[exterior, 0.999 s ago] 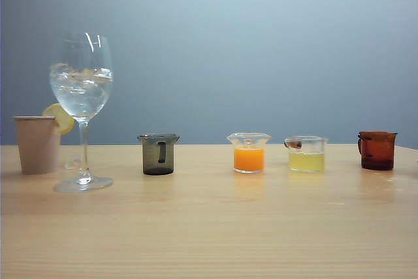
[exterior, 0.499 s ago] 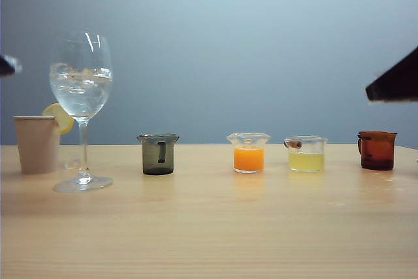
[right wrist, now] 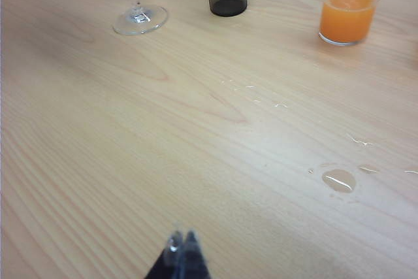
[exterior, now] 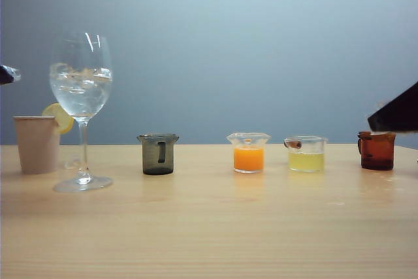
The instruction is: Pick up the first measuring cup from the left, pour the coconut rum inside into the goblet, and finally put the measuring cup back in its original place.
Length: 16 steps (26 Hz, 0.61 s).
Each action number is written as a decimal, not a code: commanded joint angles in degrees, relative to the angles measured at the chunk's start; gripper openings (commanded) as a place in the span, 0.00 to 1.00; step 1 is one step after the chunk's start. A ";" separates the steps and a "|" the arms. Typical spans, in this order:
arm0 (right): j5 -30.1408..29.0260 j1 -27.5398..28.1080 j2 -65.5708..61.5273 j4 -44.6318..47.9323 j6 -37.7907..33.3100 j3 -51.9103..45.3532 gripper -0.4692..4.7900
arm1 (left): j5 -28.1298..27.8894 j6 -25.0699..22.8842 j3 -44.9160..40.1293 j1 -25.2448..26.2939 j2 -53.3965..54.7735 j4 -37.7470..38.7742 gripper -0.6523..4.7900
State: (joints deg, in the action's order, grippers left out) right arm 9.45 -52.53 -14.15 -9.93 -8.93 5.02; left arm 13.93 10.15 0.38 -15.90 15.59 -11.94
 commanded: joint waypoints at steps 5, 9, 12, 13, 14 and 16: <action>0.92 0.00 0.04 0.61 0.15 0.20 0.09 | 0.28 0.31 0.15 0.07 -0.15 -0.24 0.11; 0.94 0.15 1.33 0.02 0.15 0.11 0.09 | 0.26 0.33 0.15 0.26 -3.02 0.76 0.11; 0.79 2.99 8.07 -0.37 0.15 -1.51 0.09 | 0.46 0.33 0.15 2.62 -8.00 1.01 0.11; 0.76 4.22 9.22 -0.52 0.15 -1.95 0.09 | 0.50 0.35 0.15 3.58 -8.68 0.94 0.11; 0.74 5.66 10.10 -0.50 0.15 -2.36 0.09 | 0.39 0.35 0.15 4.92 -9.60 1.05 0.11; 0.79 9.40 11.80 -0.52 0.15 -3.45 0.09 | 0.22 0.35 0.15 7.28 -11.15 1.25 0.11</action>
State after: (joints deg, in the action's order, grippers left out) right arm 10.20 -45.45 -3.49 -11.14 -8.93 2.07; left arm 14.13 10.33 0.40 -9.82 5.28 -10.46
